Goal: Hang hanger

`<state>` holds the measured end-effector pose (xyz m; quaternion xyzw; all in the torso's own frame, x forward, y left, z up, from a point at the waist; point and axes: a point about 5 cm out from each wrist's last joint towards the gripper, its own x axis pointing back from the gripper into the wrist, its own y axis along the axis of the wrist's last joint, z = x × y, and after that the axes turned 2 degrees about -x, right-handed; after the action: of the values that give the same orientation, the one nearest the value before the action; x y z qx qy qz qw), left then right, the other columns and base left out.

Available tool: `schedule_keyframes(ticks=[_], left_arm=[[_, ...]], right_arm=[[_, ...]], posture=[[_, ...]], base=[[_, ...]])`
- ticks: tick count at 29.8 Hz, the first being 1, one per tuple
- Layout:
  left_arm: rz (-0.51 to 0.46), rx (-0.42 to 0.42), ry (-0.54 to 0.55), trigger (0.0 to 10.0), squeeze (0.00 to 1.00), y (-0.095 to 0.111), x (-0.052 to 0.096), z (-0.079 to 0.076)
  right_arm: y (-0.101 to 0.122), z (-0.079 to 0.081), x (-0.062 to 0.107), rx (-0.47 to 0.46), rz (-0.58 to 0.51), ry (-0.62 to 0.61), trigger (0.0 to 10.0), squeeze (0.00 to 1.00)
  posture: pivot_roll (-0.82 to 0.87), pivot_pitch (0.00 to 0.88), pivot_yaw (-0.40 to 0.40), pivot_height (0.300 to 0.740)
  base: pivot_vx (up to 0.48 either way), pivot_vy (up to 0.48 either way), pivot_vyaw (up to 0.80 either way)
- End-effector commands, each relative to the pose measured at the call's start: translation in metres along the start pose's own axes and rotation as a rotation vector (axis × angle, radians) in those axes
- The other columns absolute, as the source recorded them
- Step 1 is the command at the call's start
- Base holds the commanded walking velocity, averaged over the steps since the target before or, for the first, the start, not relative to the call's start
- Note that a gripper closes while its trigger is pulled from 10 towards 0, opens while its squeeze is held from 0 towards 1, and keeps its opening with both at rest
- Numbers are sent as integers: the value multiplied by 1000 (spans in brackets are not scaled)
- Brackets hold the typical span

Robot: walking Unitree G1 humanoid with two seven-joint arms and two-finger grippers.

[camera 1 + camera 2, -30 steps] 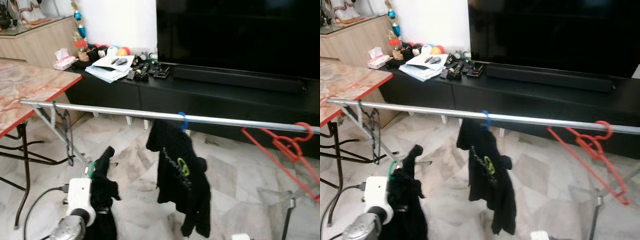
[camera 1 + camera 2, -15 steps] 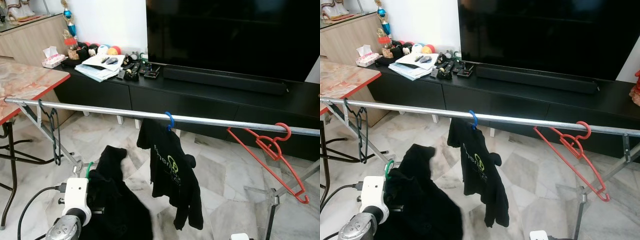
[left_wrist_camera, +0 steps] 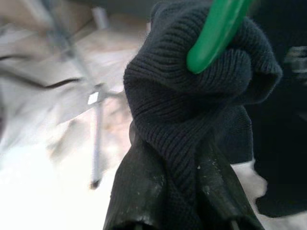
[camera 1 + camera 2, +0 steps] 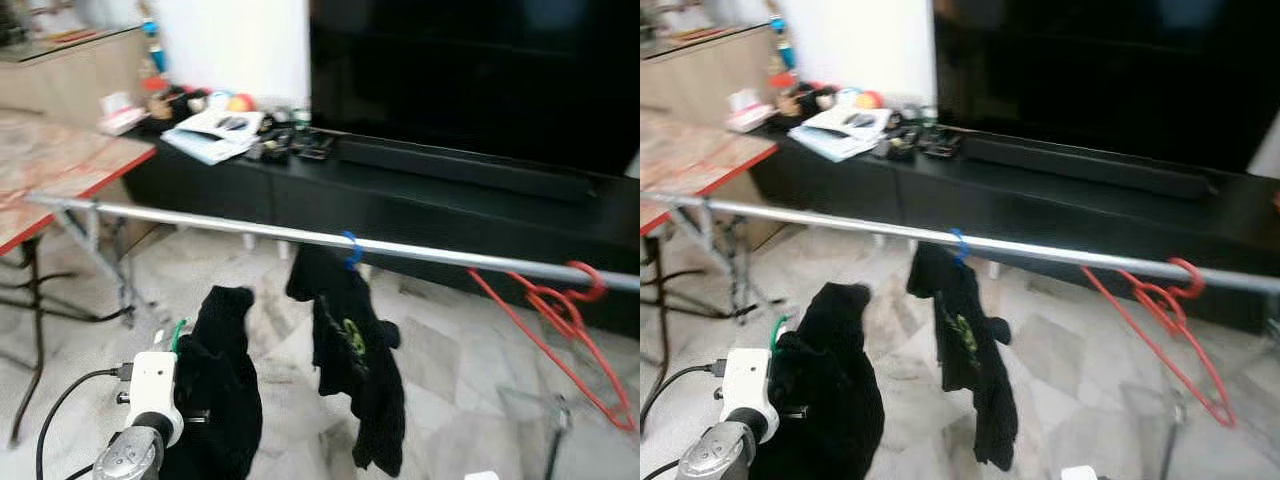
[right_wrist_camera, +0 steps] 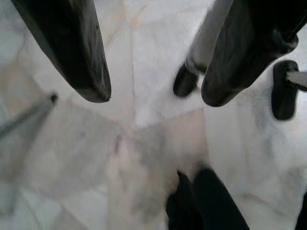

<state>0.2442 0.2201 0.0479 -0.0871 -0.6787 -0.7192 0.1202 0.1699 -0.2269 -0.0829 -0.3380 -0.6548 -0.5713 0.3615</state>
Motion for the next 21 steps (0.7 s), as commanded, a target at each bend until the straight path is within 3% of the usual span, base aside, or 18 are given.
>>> schedule_keyframes(ticks=[1, 12, 21], left_arm=[[-29, -9, 12, 10000, 0, 6, -2, 3], [-28, -8, -16, 10000, 0, 5, -1, -2], [-47, -29, -79, 10000, 0, 8, 0, -6]], right_arm=[[0, 4, -1, -10, -4, 13, 10000, 0], [-1, 4, 0, -9, 4, 8, 10000, 0], [-1, 4, 0, -8, 3, 10, 10000, 0]], posture=[[-34, 52, 29, 740], [-34, 54, 27, 740], [-28, 56, 25, 740]], base=[[341, 0, 0], [331, 0, 0], [0, 0, 0]])
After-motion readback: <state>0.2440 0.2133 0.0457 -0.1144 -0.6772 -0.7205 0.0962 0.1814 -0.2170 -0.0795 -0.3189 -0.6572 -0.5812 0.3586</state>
